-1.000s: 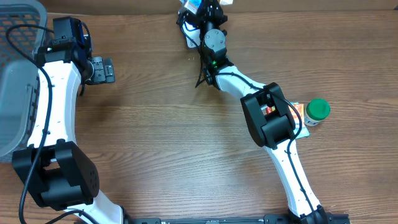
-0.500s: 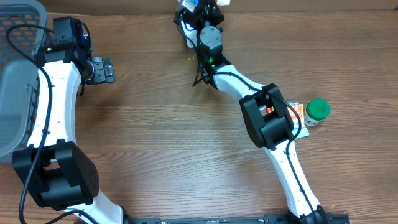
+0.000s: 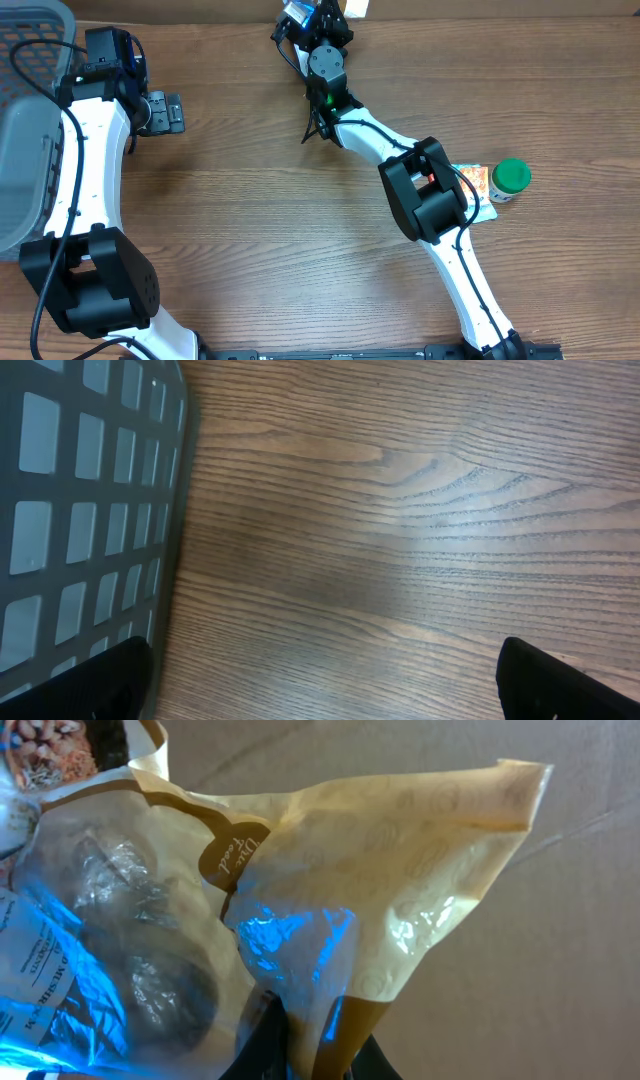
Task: Scan the item barcode
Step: 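Hold the bag's barcode over the scanner window with the right gripper, then carry the bag right and lower it beside the sticks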
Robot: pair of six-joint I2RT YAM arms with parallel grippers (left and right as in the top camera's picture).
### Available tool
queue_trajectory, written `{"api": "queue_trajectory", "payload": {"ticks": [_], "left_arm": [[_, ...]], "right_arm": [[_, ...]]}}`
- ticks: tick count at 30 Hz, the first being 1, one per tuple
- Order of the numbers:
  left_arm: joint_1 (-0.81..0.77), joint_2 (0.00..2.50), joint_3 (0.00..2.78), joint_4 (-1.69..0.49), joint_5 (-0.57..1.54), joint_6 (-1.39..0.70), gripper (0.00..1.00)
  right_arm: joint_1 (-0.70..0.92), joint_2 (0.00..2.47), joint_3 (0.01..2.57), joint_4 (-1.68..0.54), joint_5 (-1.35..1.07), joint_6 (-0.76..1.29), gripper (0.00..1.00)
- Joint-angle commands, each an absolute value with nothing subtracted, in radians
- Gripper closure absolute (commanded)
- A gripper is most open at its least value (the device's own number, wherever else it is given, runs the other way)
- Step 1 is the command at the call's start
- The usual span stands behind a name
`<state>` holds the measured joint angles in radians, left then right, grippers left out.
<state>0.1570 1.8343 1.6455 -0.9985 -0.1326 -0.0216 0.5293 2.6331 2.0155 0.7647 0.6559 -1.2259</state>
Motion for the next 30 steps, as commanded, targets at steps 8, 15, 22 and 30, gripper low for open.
{"api": "queue_trajectory", "payload": {"ticks": [8, 15, 22, 30], "left_arm": [[0.157, 1.835, 1.663, -0.995, -0.138, -0.003, 0.0], [0.157, 1.835, 1.663, -0.995, -0.138, -0.003, 0.0], [0.157, 1.835, 1.663, -0.995, -0.138, -0.003, 0.0], [0.157, 1.835, 1.663, -0.995, -0.138, -0.003, 0.0]], "right_arm": [[0.555, 2.635, 2.03, 0.753, 0.733, -1.262, 0.97], [0.554, 2.621, 2.03, 0.823, 0.838, -1.264, 0.97], [0.561, 2.51, 2.03, 0.657, 0.879, -1.225, 0.97], [0.569, 2.31, 2.03, 0.228, 0.96, -0.91, 0.97]]}}
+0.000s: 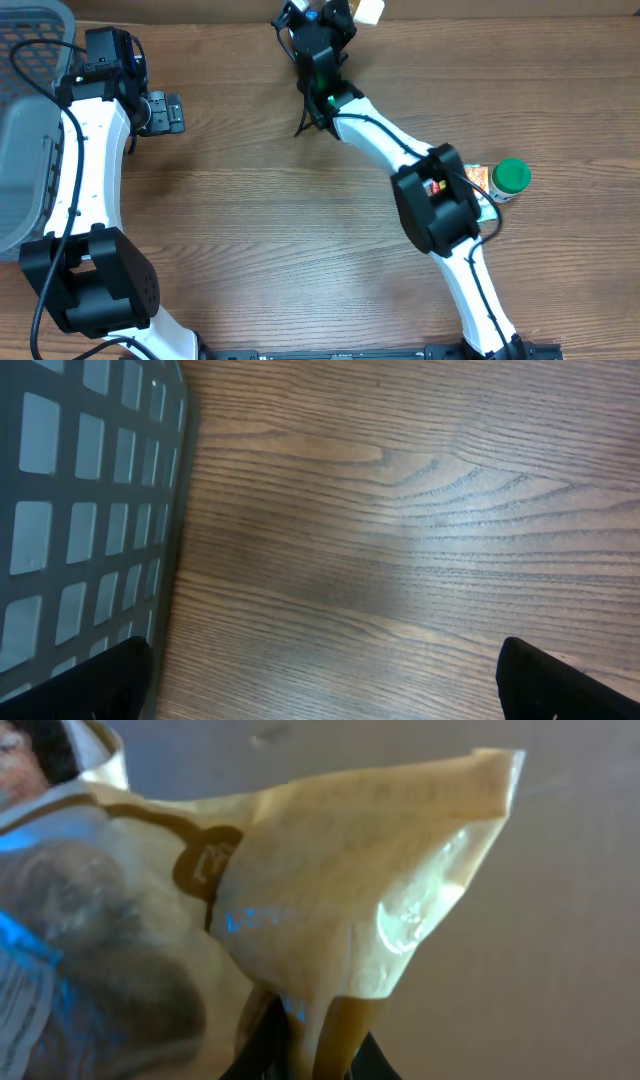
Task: Scan the item barcode
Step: 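Carry the bag right and lower it beside the sticks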
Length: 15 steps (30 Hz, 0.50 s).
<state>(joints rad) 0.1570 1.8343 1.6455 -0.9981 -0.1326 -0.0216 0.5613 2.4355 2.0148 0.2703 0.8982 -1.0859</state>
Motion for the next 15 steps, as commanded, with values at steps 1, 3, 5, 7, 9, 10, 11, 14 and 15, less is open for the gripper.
{"api": "queue_trajectory", "payload": {"ticks": [1, 3, 5, 7, 9, 10, 11, 14, 15], "left_arm": [[0.157, 1.835, 1.663, -0.995, -0.138, -0.003, 0.0], [0.157, 1.835, 1.663, -0.995, -0.138, -0.003, 0.0], [0.157, 1.835, 1.663, -0.995, -0.138, -0.003, 0.0], [0.157, 1.835, 1.663, -0.995, -0.138, -0.003, 0.0], [0.157, 1.835, 1.663, -0.995, -0.138, -0.003, 0.0], [0.157, 1.835, 1.663, -0.995, -0.138, -0.003, 0.0], [0.157, 1.835, 1.663, -0.995, -0.138, -0.003, 0.0], [0.157, 1.835, 1.663, -0.995, -0.138, -0.003, 0.0], [0.157, 1.835, 1.663, -0.995, -0.138, -0.003, 0.0]], "right_arm": [[0.568, 2.286, 2.03, 0.162, 0.974, -0.856, 0.97], [0.569, 2.247, 2.03, 0.008, 0.98, -0.751, 0.97], [0.571, 2.213, 2.03, -0.185, 0.972, -0.628, 0.97], [0.572, 2.188, 2.03, -0.38, 0.935, -0.502, 0.97], [0.571, 2.173, 2.03, -0.57, 0.863, -0.382, 0.97], [0.571, 2.17, 2.03, -0.673, 0.807, -0.315, 0.96], [0.571, 2.169, 2.03, -0.759, 0.748, -0.268, 0.97], [0.569, 2.169, 2.03, -1.01, 0.502, -0.16, 0.97], [0.566, 2.169, 2.03, -1.095, 0.402, -0.13, 0.97]]}}
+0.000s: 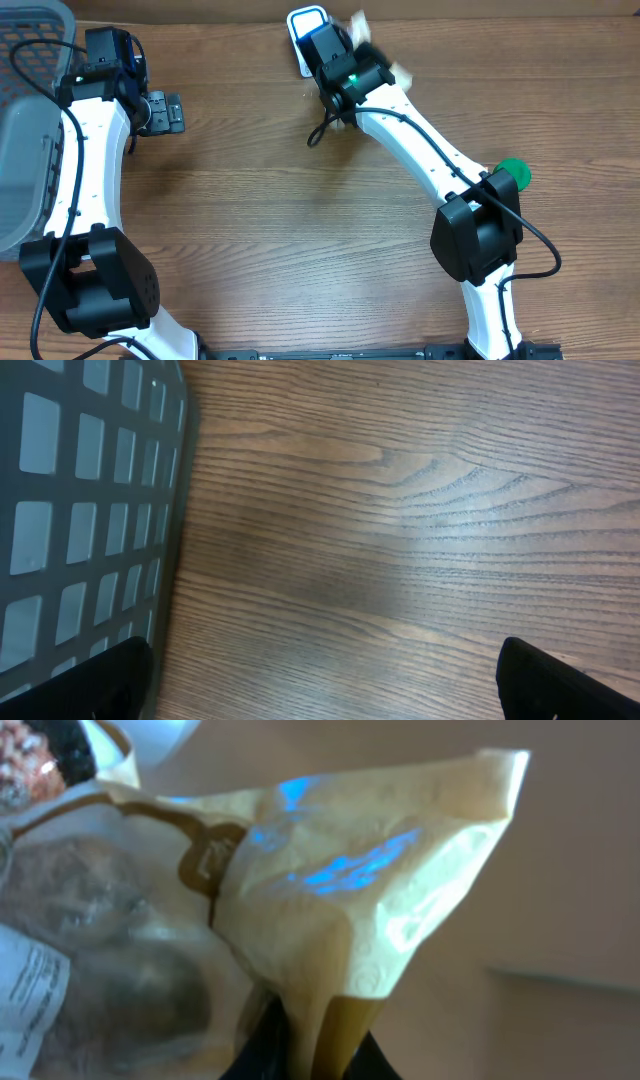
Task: Scan the item barcode
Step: 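Carry the bag right and lower it beside the sticks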
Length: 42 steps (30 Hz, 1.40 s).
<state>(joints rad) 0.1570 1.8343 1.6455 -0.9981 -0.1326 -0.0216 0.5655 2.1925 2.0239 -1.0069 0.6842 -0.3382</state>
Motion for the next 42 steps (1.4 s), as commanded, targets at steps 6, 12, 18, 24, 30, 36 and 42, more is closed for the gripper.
{"api": "queue_trajectory", "payload": {"ticks": [6, 12, 18, 24, 30, 36, 42], "left_arm": [[0.157, 1.835, 1.663, -0.995, -0.138, -0.003, 0.0], [0.157, 1.835, 1.663, -0.995, -0.138, -0.003, 0.0], [0.157, 1.835, 1.663, -0.995, -0.138, -0.003, 0.0], [0.157, 1.835, 1.663, -0.995, -0.138, -0.003, 0.0], [0.157, 1.835, 1.663, -0.995, -0.138, -0.003, 0.0], [0.157, 1.835, 1.663, -0.995, -0.138, -0.003, 0.0], [0.157, 1.835, 1.663, -0.994, -0.138, -0.003, 0.0]], "right_arm": [[0.532, 2.169, 2.012, -1.414, 0.178, 0.035, 0.96], [0.459, 2.169, 1.977, -1.468, 0.178, 0.33, 0.96], [0.371, 2.169, 1.956, -1.51, 0.177, 0.761, 0.96], [0.336, 2.169, 1.95, -1.633, 0.178, 0.986, 0.97], [0.354, 2.169, 1.95, -1.652, 0.182, 1.078, 0.96], [0.354, 2.169, 1.949, -1.669, 0.204, 1.077, 0.84], [0.354, 2.169, 1.939, -1.693, 0.213, 1.077, 0.74]]}}
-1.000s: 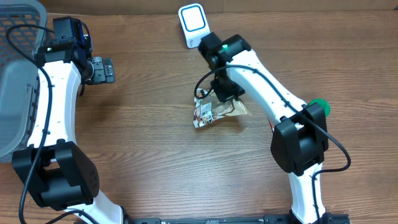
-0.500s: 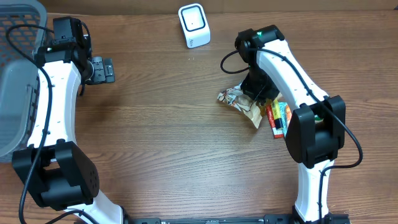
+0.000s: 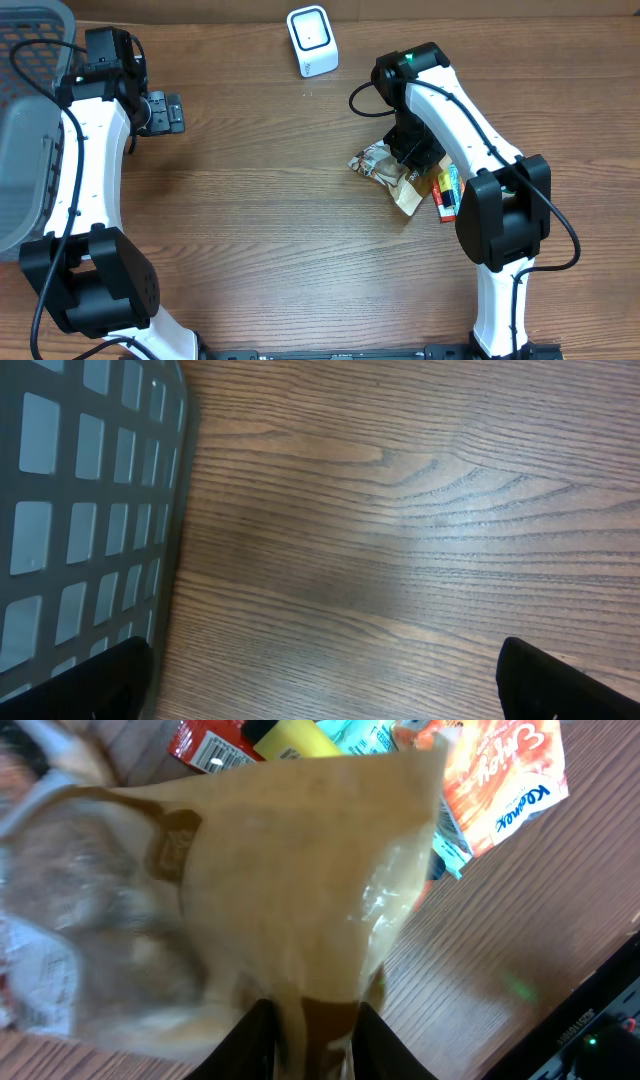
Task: Scan the item barcode
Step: 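Carry the bag right and lower it beside the sticks, then lower the bag onto the item pile and adjust it with the right gripper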
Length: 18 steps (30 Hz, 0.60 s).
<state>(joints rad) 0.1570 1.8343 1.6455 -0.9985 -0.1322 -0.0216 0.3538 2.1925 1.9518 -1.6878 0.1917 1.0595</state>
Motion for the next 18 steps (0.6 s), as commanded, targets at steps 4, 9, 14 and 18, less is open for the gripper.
{"api": "queue_trajectory", "payload": {"ticks": [4, 9, 14, 18], "left_arm": [[0.157, 1.835, 1.663, -0.994, -0.138, -0.003, 0.0], [0.157, 1.835, 1.663, -0.995, -0.138, -0.003, 0.0], [0.157, 1.835, 1.663, -0.994, -0.138, -0.003, 0.0], [0.157, 1.835, 1.663, -0.994, -0.138, -0.003, 0.0]], "right_arm": [[0.354, 2.169, 1.916, -1.692, 0.213, 1.077, 0.59], [0.354, 2.169, 1.874, -1.667, 0.212, 1.077, 0.57], [0.354, 2.169, 1.858, -1.581, 0.212, 1.012, 0.57], [0.354, 2.169, 1.858, -1.456, 0.234, 0.884, 0.57]]}}
